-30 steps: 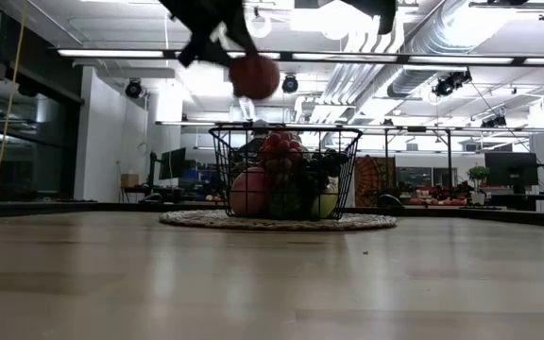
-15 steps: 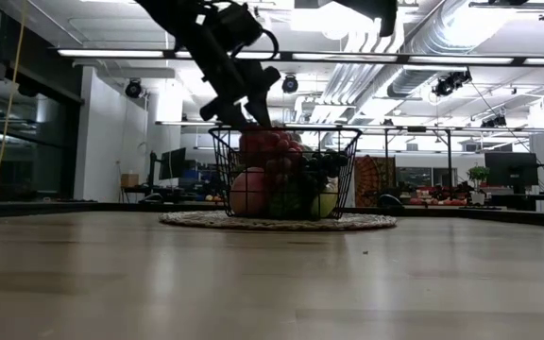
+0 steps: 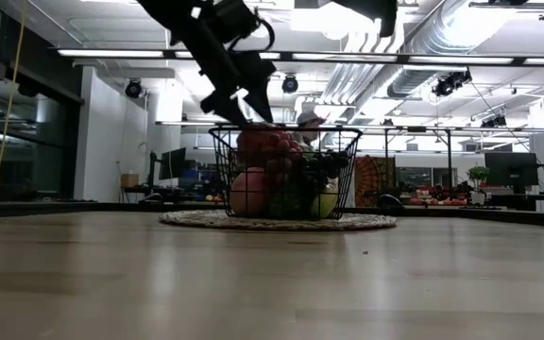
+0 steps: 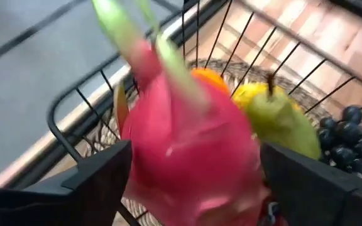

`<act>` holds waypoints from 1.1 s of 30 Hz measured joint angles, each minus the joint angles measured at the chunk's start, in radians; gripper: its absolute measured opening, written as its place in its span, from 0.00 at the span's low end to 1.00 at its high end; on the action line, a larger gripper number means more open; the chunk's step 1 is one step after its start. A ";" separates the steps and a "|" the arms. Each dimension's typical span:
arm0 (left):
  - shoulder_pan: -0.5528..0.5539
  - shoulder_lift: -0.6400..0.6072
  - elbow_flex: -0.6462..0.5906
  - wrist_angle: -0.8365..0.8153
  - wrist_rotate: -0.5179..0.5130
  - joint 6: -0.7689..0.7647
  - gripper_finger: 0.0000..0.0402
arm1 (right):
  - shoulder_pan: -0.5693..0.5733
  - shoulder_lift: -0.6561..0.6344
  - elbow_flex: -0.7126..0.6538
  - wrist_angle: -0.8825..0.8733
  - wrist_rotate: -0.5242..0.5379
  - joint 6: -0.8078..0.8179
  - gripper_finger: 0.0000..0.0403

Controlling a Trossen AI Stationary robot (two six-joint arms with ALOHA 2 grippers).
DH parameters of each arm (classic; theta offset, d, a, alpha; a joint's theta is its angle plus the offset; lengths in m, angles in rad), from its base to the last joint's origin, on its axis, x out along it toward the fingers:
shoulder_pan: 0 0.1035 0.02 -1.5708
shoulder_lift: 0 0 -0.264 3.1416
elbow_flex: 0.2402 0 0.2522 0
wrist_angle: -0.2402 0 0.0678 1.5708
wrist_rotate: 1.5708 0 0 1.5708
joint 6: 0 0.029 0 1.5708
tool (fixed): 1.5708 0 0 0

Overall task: Build produce basket
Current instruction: Put the pink dragon fruit into the black wire basket, then return to Home Position

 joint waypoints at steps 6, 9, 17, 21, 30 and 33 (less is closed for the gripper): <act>0.009 -0.076 0.000 -0.021 0.002 0.017 0.90 | 0.000 0.000 0.000 -0.003 0.000 0.000 0.77; 0.012 -0.133 0.001 -0.039 0.004 0.017 0.90 | 0.000 0.000 0.000 -0.003 0.000 0.000 0.77; -0.054 -0.343 -0.033 0.044 0.033 0.012 0.90 | 0.000 0.000 0.000 -0.004 0.000 0.000 0.77; -0.171 -0.491 -0.141 0.253 0.038 0.003 0.90 | 0.000 0.000 0.000 -0.022 0.000 0.000 0.77; -0.507 -0.771 -0.496 0.631 -0.067 -0.015 0.89 | 0.000 0.000 0.000 -0.062 -0.028 -0.004 0.77; -0.600 -0.827 -0.568 0.631 -0.178 -0.014 0.89 | 0.000 0.000 0.000 -0.062 -0.032 -0.023 0.77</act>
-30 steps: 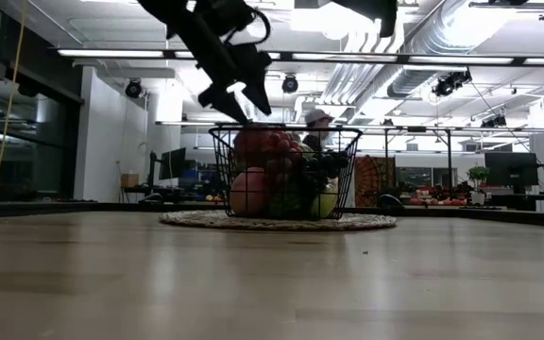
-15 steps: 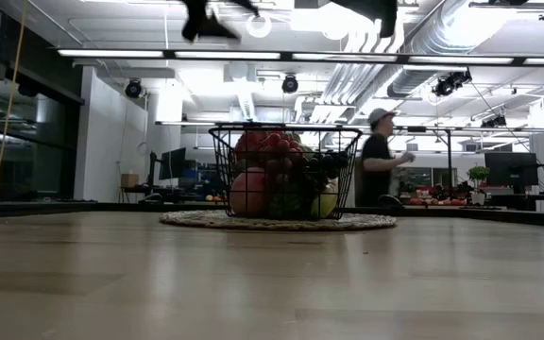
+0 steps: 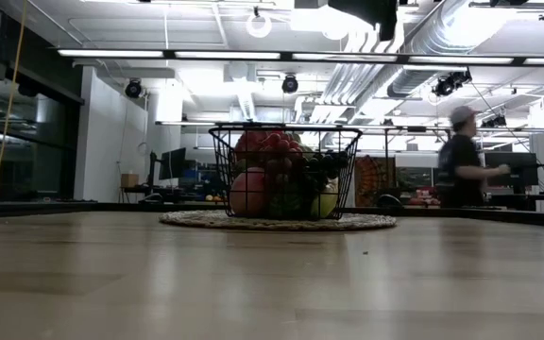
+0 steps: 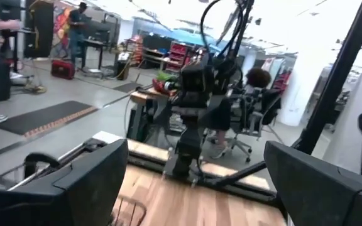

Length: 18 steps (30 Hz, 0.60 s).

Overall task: Build produce basket
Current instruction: Return to Home Position

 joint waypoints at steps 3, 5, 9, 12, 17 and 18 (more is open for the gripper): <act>-0.055 -0.035 -0.033 -0.010 -0.071 0.022 0.89 | 0.000 0.000 0.000 0.000 -0.001 -0.036 0.77; -0.074 -0.048 -0.042 -0.009 -0.089 0.062 0.89 | 0.000 0.000 0.000 0.000 -0.001 -0.046 0.77; -0.083 -0.051 -0.044 -0.012 -0.092 0.172 0.89 | 0.000 0.000 0.000 0.000 -0.003 -0.049 0.77; -0.084 -0.051 -0.044 -0.011 -0.092 0.235 0.89 | 0.000 0.000 0.000 -0.001 -0.004 -0.068 0.77; -0.084 -0.051 -0.044 -0.012 -0.127 0.215 0.89 | 0.000 0.000 0.000 -0.003 -0.004 -0.072 0.77; -0.084 -0.051 -0.044 -0.012 -0.133 0.203 0.89 | 0.000 0.000 0.000 -0.003 -0.004 -0.072 0.77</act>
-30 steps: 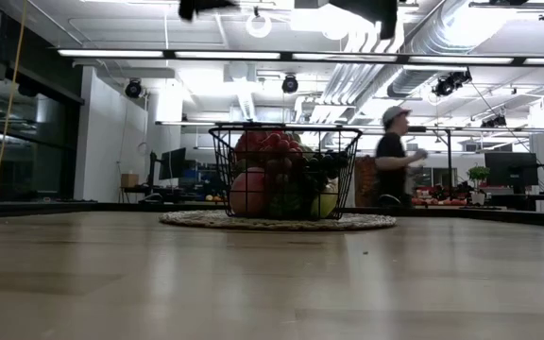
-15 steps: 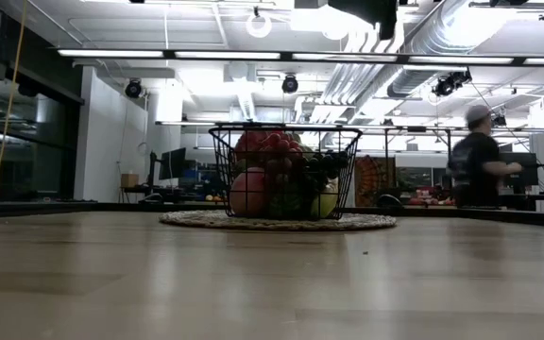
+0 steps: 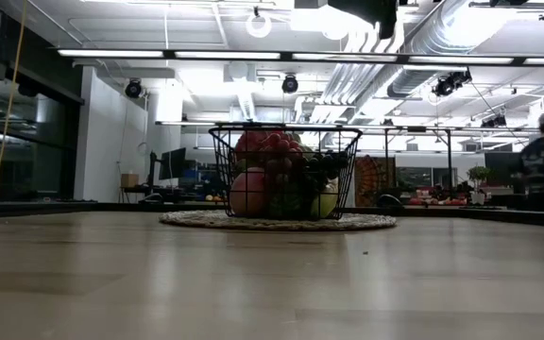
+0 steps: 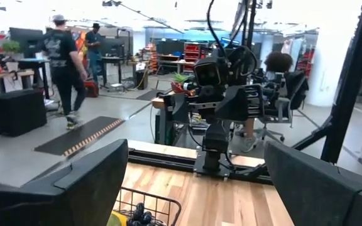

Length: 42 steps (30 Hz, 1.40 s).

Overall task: Build produce basket
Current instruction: Return to Home Position

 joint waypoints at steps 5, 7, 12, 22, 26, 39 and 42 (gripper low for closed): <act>0.017 -0.001 0.000 0.000 0.003 -0.036 0.88 | 0.000 0.000 0.000 -0.001 0.000 0.000 0.77; 0.053 -0.017 0.000 -0.008 0.049 -0.050 0.85 | 0.000 0.000 0.000 -0.006 0.000 0.000 0.77; 0.186 -0.080 0.001 -0.080 0.191 -0.064 0.74 | 0.000 0.000 0.000 -0.014 0.000 0.000 0.77; 0.206 -0.209 0.001 -0.267 0.200 -0.065 0.14 | 0.000 0.000 0.000 -0.042 0.000 0.008 0.77; 0.173 -0.213 -0.045 -0.234 0.210 -0.072 0.04 | 0.000 0.000 0.000 -0.043 0.000 0.008 0.77; 0.168 -0.400 -0.364 0.007 0.242 -0.121 0.00 | 0.000 0.000 0.000 -0.126 0.001 0.008 0.77; 0.170 -0.477 -0.428 0.006 0.239 -0.156 0.00 | 0.000 0.000 0.000 -0.129 0.001 0.008 0.77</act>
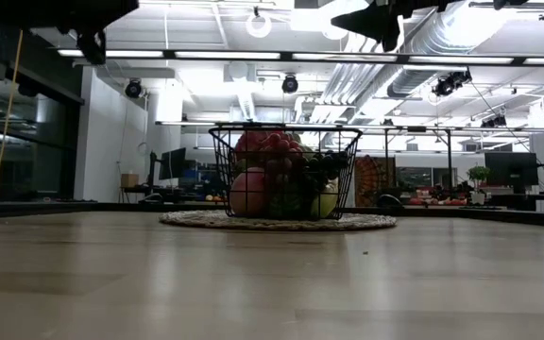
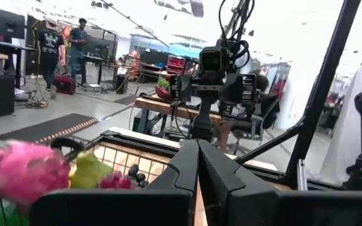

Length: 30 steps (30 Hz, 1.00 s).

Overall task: Build produce basket
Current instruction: Return to Home Position

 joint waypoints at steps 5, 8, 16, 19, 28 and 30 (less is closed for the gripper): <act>0.000 -0.116 -0.104 0.008 -0.014 -0.067 0.00 | 0.000 0.000 0.000 0.000 0.000 0.025 0.77; 0.000 -0.167 -0.160 0.027 -0.020 -0.095 0.00 | 0.000 0.000 0.000 0.000 0.000 0.043 0.77; 0.000 -0.266 -0.259 0.061 -0.016 -0.061 0.00 | 0.000 0.000 0.000 -0.001 0.000 0.043 0.77; 0.002 -0.296 -0.276 0.036 0.000 -0.050 0.00 | 0.000 0.000 0.000 -0.002 0.000 0.044 0.77; 0.003 -0.321 -0.277 -0.107 0.082 -0.120 0.00 | 0.000 0.000 0.000 -0.037 0.000 0.056 0.77; 0.002 -0.320 -0.277 -0.126 0.084 -0.122 0.00 | 0.000 0.000 0.000 -0.039 0.000 0.072 0.77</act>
